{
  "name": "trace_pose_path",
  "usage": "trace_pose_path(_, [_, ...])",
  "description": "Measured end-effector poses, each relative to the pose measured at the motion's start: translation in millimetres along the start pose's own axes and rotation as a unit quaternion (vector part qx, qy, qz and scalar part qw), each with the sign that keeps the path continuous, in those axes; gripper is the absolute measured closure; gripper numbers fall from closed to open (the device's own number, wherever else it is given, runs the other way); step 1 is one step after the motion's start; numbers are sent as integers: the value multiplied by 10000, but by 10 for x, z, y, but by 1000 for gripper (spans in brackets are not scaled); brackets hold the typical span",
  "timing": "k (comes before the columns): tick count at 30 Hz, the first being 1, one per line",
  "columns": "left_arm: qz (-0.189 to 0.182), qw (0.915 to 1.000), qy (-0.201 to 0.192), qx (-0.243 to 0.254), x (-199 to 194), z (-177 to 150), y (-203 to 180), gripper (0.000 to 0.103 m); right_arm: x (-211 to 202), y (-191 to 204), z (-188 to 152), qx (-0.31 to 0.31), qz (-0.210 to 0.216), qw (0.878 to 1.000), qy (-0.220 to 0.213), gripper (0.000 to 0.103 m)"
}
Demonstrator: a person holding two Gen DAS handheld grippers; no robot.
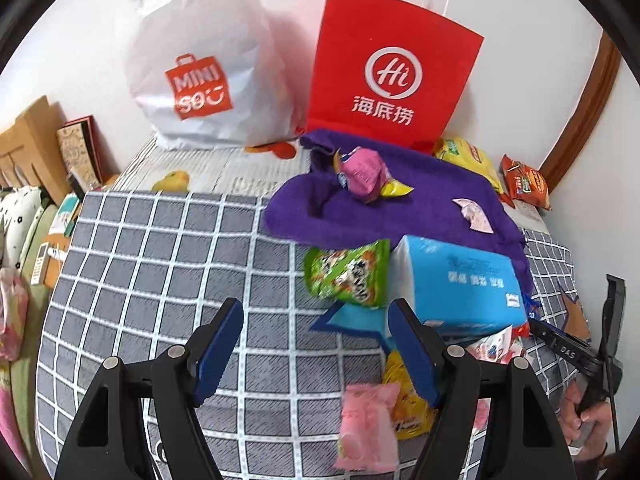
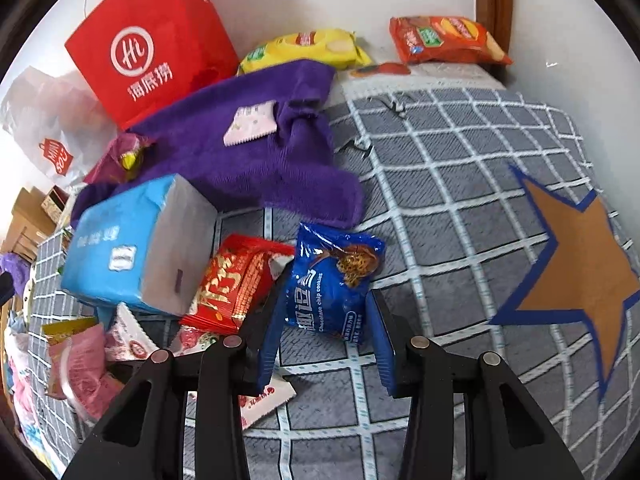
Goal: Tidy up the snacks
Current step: 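Grasp the blue cookie packet with the right tool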
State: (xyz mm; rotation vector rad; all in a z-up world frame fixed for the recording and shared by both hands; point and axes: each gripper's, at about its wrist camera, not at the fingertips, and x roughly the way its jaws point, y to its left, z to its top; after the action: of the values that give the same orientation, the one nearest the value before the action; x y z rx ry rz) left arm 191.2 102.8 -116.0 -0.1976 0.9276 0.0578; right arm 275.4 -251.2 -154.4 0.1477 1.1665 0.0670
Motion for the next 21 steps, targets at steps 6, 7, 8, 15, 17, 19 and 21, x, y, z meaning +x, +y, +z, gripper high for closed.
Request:
trace_pose_path(6, [-67, 9997, 181, -127, 74, -104, 90, 30, 88, 74, 62, -197, -141, 9996, -131, 55])
trace_pose_path(7, [-75, 9997, 189, -127, 78, -112, 91, 30, 97, 88, 77, -278, -166, 9994, -148, 55])
trace_pose_path(8, [-81, 9997, 190, -126, 73, -128, 100, 30, 109, 100, 82, -361, -194, 9990, -159, 55])
trace_pose_path(15, [-159, 9996, 215, -116, 8, -207, 127, 30, -125, 29, -20, -334, -125, 9992, -167, 63])
trace_pose_path(17, [-269, 9993, 251, -86, -1, -247, 91, 30, -203, 10, -80, -296, -95, 9994, -179, 63])
trace_pose_path(19, [-369, 9988, 318, -18, 9, -303, 30, 30, -287, 6, -187, -321, -90, 9992, -210, 63])
trace_pose_path(21, [-423, 9982, 422, 10, 39, -368, -13, 30, -326, 13, -286, -334, -60, 9992, -225, 62])
